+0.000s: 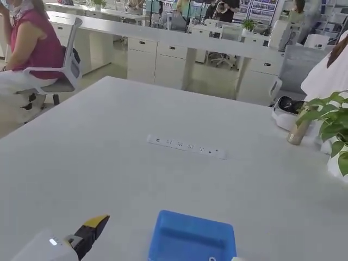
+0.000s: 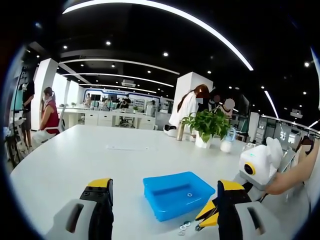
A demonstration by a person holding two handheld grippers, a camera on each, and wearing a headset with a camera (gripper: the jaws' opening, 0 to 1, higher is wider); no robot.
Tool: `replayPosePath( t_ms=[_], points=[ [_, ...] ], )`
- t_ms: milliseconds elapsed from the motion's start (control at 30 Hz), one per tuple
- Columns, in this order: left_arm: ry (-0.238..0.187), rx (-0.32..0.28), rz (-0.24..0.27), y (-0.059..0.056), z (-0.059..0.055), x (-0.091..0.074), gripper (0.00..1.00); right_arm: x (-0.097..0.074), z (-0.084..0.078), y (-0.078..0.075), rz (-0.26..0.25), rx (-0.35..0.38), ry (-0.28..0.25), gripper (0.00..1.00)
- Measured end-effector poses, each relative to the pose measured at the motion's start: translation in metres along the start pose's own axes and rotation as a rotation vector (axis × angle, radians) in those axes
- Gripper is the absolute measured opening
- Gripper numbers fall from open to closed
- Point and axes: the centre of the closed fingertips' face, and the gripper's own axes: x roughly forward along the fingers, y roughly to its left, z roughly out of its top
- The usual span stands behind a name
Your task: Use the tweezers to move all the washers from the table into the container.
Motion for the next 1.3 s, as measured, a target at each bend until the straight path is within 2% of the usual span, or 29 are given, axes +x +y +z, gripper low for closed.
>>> replayPosePath(
  t_ms=[333, 600, 733, 800, 833, 900, 933, 1033, 1167, 1233, 1300],
  points=[
    [-0.012, -0.005, -0.001, 0.001, 0.001, -0.001, 0.87, 0.004, -0.003, 0.0, -0.002, -0.013, 0.045, 0.03],
    [-0.005, 0.007, 0.002, 0.0, 0.0, -0.001, 0.89, -0.001, -0.01, -0.005, -0.06, 0.079, 0.038, 0.03],
    [-0.005, 0.009, -0.019, -0.004, 0.0, -0.001, 0.9, -0.002, -0.012, -0.003, -0.096, 0.101, 0.052, 0.03],
    [0.002, 0.021, -0.033, -0.007, -0.002, 0.0, 0.9, -0.003, -0.011, -0.006, -0.127, 0.133, 0.047, 0.03],
    [0.013, 0.027, -0.035, -0.009, -0.004, 0.001, 0.91, -0.002, -0.008, -0.009, -0.16, 0.191, 0.02, 0.03],
    [0.051, 0.098, -0.023, -0.008, -0.008, 0.003, 0.92, -0.004, -0.008, -0.012, -0.204, 0.255, -0.011, 0.03],
    [0.056, 0.111, -0.028, -0.01, -0.009, 0.003, 0.92, -0.005, -0.008, -0.012, -0.21, 0.279, -0.022, 0.03],
    [0.08, 0.113, -0.039, -0.013, -0.014, 0.005, 0.93, -0.009, -0.013, -0.012, -0.215, 0.273, -0.009, 0.03],
    [0.061, 0.073, -0.064, -0.016, -0.011, 0.006, 0.93, -0.01, -0.012, -0.013, -0.224, 0.302, -0.027, 0.03],
    [0.075, 0.053, -0.067, -0.014, -0.014, 0.007, 0.92, -0.009, -0.012, -0.011, -0.218, 0.291, -0.025, 0.03],
    [0.085, 0.007, -0.07, -0.013, -0.016, 0.007, 0.9, -0.009, -0.011, -0.011, -0.202, 0.25, -0.023, 0.03]
  ],
)
